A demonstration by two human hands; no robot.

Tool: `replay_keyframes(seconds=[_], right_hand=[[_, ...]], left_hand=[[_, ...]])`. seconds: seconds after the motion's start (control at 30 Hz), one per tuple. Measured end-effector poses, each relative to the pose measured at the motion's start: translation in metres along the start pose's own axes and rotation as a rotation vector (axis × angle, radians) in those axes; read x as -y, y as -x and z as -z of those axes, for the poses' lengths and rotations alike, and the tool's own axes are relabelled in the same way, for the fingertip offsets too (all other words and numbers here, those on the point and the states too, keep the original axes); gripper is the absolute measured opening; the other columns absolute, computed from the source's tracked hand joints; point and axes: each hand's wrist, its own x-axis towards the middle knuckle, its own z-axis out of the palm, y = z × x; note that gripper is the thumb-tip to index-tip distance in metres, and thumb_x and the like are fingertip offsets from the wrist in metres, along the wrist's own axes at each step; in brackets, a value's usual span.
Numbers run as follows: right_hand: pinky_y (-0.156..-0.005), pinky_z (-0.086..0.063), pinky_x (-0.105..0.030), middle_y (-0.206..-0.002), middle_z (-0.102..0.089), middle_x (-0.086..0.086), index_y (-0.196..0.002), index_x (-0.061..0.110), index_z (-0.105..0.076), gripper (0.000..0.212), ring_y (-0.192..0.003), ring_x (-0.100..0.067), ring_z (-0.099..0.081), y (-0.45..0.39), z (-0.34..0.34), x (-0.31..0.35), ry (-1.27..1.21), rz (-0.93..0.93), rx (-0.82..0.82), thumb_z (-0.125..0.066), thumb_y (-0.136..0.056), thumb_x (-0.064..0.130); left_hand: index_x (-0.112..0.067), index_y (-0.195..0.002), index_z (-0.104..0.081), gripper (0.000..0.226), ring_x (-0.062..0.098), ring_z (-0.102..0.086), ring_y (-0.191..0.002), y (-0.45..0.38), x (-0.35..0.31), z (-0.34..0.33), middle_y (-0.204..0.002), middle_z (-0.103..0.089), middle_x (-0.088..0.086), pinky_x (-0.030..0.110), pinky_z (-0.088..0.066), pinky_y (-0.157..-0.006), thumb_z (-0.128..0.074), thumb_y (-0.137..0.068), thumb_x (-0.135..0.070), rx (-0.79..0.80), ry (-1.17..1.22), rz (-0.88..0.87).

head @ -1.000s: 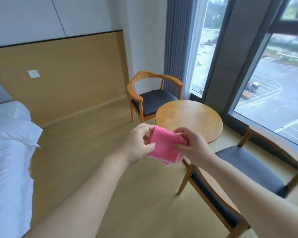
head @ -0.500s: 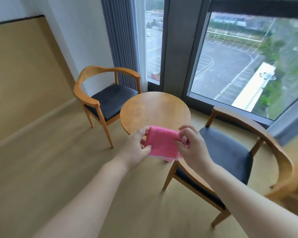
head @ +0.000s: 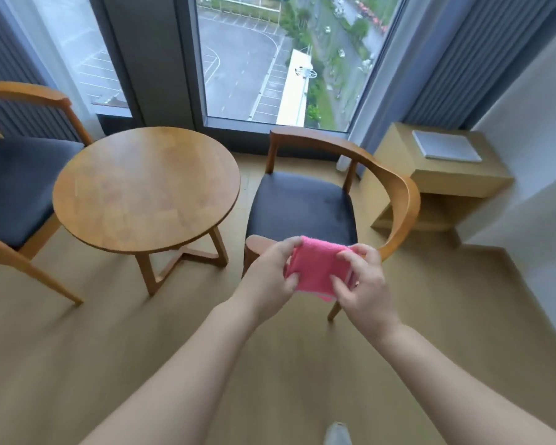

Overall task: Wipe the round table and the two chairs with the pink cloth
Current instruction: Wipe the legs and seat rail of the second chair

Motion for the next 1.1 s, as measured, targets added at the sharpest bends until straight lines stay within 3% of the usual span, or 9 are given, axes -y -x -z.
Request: replay_keyframes(seconds=[0.13,0.27,0.47,0.57,0.7,0.87,0.9,1.03,1.1], right_hand=[[-0.088,-0.038,-0.014,-0.123,-0.038,-0.005,-0.119,0.0,-0.06,0.047,-0.104,-0.019,-0.05,0.027,-0.004,-0.066,0.107,-0.087,-0.008,-0.072,-0.073,-0.007],[-0.089,-0.048,-0.032,-0.126,-0.041,-0.014,-0.12,0.0,-0.061,0.046,-0.1,-0.024,-0.054,0.046,-0.023,-0.148,0.161,-0.124,-0.066,-0.067,-0.075,-0.011],[-0.091,-0.046,-0.031,-0.124,-0.043,-0.026,-0.117,-0.004,-0.061,0.048,-0.095,-0.036,-0.059,0.071,-0.077,-0.288,0.184,-0.069,-0.154,-0.068,-0.071,-0.015],[-0.095,-0.048,-0.039,-0.129,-0.04,-0.026,-0.12,-0.006,-0.059,0.047,-0.106,-0.037,-0.057,0.077,-0.115,-0.351,0.168,-0.02,-0.198,-0.069,-0.074,-0.009],[-0.109,-0.034,-0.03,-0.142,-0.029,-0.02,-0.135,-0.005,-0.045,0.056,-0.127,-0.032,-0.042,0.065,-0.161,-0.414,0.132,0.06,-0.305,-0.066,-0.084,0.006],[-0.104,-0.025,-0.004,-0.147,-0.026,0.006,-0.139,-0.002,-0.037,0.054,-0.126,0.003,-0.03,0.022,-0.166,-0.422,-0.004,0.272,-0.53,-0.059,-0.093,0.014],[-0.105,-0.024,-0.004,-0.147,-0.026,0.0,-0.138,-0.003,-0.037,0.054,-0.125,0.004,-0.028,0.015,-0.16,-0.415,0.02,0.302,-0.566,-0.057,-0.094,0.019],[-0.114,-0.03,-0.03,-0.149,-0.022,-0.021,-0.142,-0.001,-0.035,0.061,-0.134,-0.027,-0.034,-0.013,-0.137,-0.389,0.092,0.307,-0.574,-0.049,-0.094,0.034],[-0.116,-0.015,-0.027,-0.154,-0.015,-0.02,-0.145,0.004,-0.031,0.06,-0.137,-0.034,-0.026,-0.021,-0.133,-0.383,0.114,0.301,-0.557,-0.044,-0.096,0.037]], left_hand=[[-0.044,-0.134,-0.038,0.067,-0.005,-0.058,-0.089,-0.011,0.017,-0.07,-0.113,-0.054,-0.019,0.022,-0.052,-0.084,-0.061,-0.082,-0.009,0.095,0.035,-0.036],[-0.043,-0.137,-0.037,0.068,-0.003,-0.058,-0.088,-0.032,0.058,-0.145,-0.114,-0.053,-0.017,0.027,-0.054,-0.083,-0.061,-0.083,-0.01,0.147,0.038,-0.007],[-0.039,-0.137,-0.041,0.065,0.001,-0.057,-0.095,-0.067,0.152,-0.26,-0.115,-0.053,-0.015,0.025,-0.053,-0.082,-0.064,-0.084,-0.009,0.117,0.012,-0.09],[-0.038,-0.135,-0.044,0.062,0.001,-0.058,-0.092,-0.084,0.201,-0.31,-0.114,-0.054,-0.014,0.026,-0.054,-0.08,-0.064,-0.084,-0.01,0.089,0.025,-0.159],[-0.047,-0.129,-0.041,0.066,0.001,-0.06,-0.091,-0.109,0.24,-0.353,-0.11,-0.055,-0.018,0.022,-0.055,-0.076,-0.065,-0.083,-0.005,-0.02,-0.005,-0.331],[-0.041,-0.134,-0.04,0.057,0.002,-0.06,-0.097,-0.145,0.229,-0.345,-0.114,-0.057,-0.017,0.018,-0.055,-0.081,-0.066,-0.088,-0.019,-0.12,-0.144,-0.555],[-0.04,-0.134,-0.041,0.056,0.0,-0.06,-0.096,-0.146,0.22,-0.339,-0.112,-0.057,-0.019,0.015,-0.053,-0.08,-0.067,-0.088,-0.02,-0.149,-0.152,-0.58],[-0.042,-0.119,-0.047,0.05,0.002,-0.061,-0.096,-0.137,0.188,-0.318,-0.101,-0.058,-0.024,0.013,-0.052,-0.082,-0.07,-0.085,-0.014,-0.234,-0.147,-0.727],[-0.04,-0.113,-0.052,0.043,0.002,-0.061,-0.095,-0.134,0.187,-0.31,-0.101,-0.059,-0.023,0.016,-0.052,-0.083,-0.068,-0.085,-0.01,-0.27,-0.203,-0.747]])
